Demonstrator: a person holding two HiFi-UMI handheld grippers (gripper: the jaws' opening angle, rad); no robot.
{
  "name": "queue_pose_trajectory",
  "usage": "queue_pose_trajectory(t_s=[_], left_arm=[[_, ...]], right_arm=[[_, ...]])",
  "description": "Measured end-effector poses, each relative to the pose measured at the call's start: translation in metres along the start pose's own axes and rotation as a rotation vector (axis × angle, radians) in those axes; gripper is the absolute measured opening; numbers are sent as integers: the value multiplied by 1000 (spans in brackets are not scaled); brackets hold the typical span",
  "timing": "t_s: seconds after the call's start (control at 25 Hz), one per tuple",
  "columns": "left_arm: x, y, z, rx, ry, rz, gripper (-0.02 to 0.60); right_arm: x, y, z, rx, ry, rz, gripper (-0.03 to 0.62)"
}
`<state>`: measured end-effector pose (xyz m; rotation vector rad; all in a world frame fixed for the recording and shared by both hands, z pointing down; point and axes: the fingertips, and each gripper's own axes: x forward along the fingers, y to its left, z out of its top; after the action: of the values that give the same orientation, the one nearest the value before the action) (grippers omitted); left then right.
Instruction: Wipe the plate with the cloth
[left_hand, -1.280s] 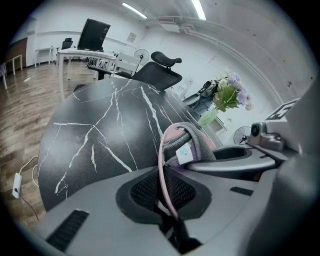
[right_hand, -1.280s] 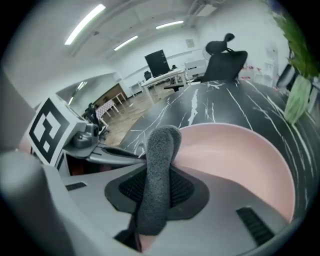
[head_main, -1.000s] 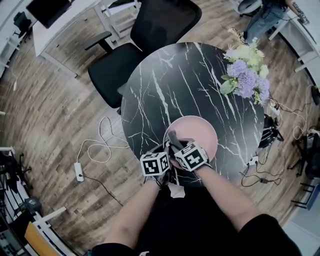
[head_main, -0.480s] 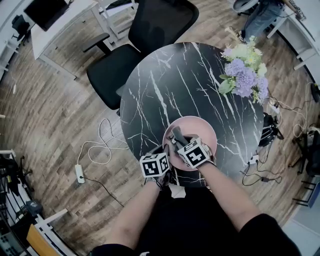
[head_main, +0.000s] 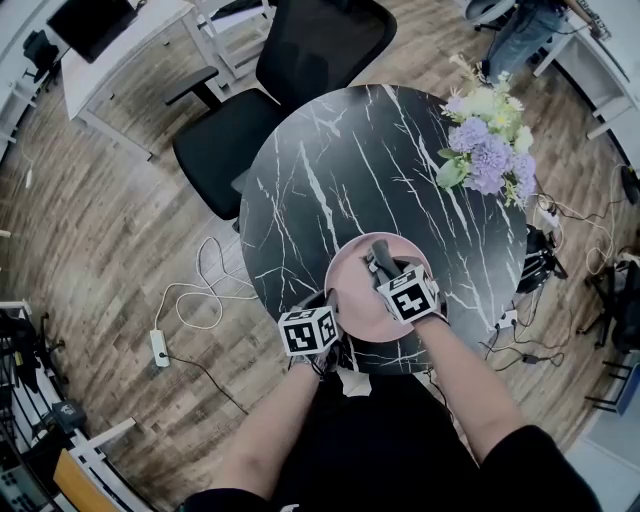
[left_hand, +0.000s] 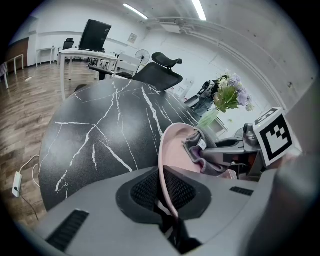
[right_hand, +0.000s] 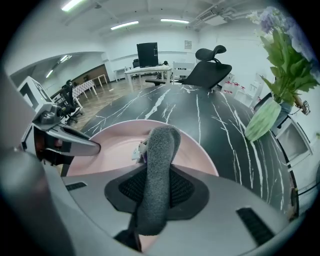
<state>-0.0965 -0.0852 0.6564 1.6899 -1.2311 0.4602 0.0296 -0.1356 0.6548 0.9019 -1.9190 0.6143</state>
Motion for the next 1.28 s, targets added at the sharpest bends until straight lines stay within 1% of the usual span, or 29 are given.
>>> queue_pose_trajectory(t_s=[0.12, 0.28, 0.52, 0.6, 0.72, 0.92, 1.0, 1.08, 1.28], left_arm=[[0, 0, 0, -1, 0, 2, 38], [0, 0, -1, 3, -1, 3, 38], [0, 0, -1, 5, -7, 9, 40], [0, 0, 0, 6, -7, 10, 38], [0, 0, 0, 4, -11, 12, 40], [-1, 1, 0, -20, -13, 23, 38], [-1, 1, 0, -21, -13, 28, 38], [0, 1, 0, -21, -15, 32, 38], [-1, 0, 1, -17, -18, 40, 38]], right_arm=[[-3, -15, -3, -32, 26, -55, 106], [-7, -36, -6, -109, 50, -133, 106], [-10, -45, -10, -290, 76, -233, 106], [-11, -47, -10, -318, 72, -256, 106], [-14, -50, -12, -315, 58, -277, 106], [-21, -52, -16, -340, 34, -306, 107], [-25, -53, -17, -312, 13, -311, 107], [-28, -52, -19, -260, -3, -300, 107], [-30, -33, -27, -149, -18, -212, 107]])
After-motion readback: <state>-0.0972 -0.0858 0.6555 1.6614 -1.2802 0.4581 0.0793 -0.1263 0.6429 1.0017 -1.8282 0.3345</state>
